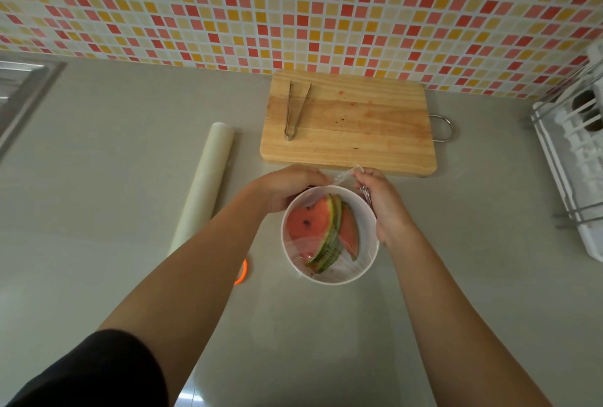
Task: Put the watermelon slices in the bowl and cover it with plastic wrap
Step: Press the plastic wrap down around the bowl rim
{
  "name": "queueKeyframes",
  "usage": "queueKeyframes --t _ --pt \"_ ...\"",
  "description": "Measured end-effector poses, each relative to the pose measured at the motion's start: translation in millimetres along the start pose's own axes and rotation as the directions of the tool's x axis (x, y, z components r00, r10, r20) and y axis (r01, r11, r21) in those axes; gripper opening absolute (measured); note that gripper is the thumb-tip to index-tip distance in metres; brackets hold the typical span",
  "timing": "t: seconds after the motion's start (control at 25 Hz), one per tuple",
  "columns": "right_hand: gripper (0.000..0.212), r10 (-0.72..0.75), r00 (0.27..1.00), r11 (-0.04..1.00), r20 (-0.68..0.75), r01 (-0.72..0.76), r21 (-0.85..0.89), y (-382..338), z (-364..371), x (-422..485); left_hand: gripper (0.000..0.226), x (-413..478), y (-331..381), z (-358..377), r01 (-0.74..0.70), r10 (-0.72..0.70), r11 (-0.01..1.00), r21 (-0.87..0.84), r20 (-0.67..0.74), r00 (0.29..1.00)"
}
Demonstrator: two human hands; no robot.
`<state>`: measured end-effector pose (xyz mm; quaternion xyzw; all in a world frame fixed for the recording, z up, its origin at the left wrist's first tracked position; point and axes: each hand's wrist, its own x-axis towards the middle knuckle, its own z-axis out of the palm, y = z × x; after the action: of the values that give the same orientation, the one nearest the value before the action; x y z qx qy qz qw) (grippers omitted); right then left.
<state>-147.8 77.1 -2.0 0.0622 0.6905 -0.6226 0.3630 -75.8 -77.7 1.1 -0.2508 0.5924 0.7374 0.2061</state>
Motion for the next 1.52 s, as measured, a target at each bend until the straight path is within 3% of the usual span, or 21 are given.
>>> queueKeyframes --t 0.2,0.32,0.6,0.68,0.8,0.96,1.0,1.08,1.2,1.4,1.52 --pt "0.017 -0.035 0.999 0.999 -0.01 0.035 0.015 -1 1 -1 0.023 7 9 4 0.04 -0.038 0.998 -0.054 0.035 0.999" --pt "0.013 -0.051 0.999 0.998 -0.011 0.051 0.034 0 0 -1 0.031 9 12 9 0.022 -0.028 0.997 0.078 0.068 0.997" --pt "0.02 -0.124 0.991 0.989 -0.047 0.119 -0.09 6 1 -1 0.031 10 4 3 -0.212 0.225 0.946 0.246 -0.029 0.974" --pt "0.021 -0.124 0.991 0.986 -0.051 0.118 -0.115 7 0 1 0.031 12 1 1 -0.268 0.325 0.906 0.329 -0.132 0.936" --pt "0.016 -0.066 0.997 0.992 -0.029 0.062 -0.112 8 0 5 0.049 8 -1 -11 -0.206 0.303 0.944 0.256 -0.434 0.848" --pt "0.012 0.007 0.999 1.0 0.054 -0.006 -0.011 7 -1 9 0.072 -11 -25 -9 0.075 0.115 0.906 0.417 -0.413 0.903" --pt "0.014 0.009 0.998 1.0 0.061 -0.009 0.006 6 -1 9 0.068 -14 -30 -6 0.074 0.095 0.916 0.394 -0.394 0.914" --pt "0.018 0.018 0.997 1.0 0.069 -0.017 -0.007 6 0 8 0.049 -16 -33 -4 -0.026 0.094 0.98 0.196 -0.347 0.933" --pt "0.03 0.08 0.987 0.995 0.137 -0.087 0.046 3 -3 3 0.032 -17 -30 -8 -0.117 0.098 0.991 -0.064 -0.251 0.963" --pt "0.043 0.028 0.93 1.0 0.367 -0.021 -0.022 -2 -21 -12 0.043 -21 -32 -3 -0.2 0.141 0.966 -0.162 -0.314 0.939" --pt "0.041 0.007 0.878 0.999 0.478 0.019 -0.048 3 -26 -18 0.065 -28 -43 -3 -0.088 0.103 0.994 0.059 -0.321 0.942"
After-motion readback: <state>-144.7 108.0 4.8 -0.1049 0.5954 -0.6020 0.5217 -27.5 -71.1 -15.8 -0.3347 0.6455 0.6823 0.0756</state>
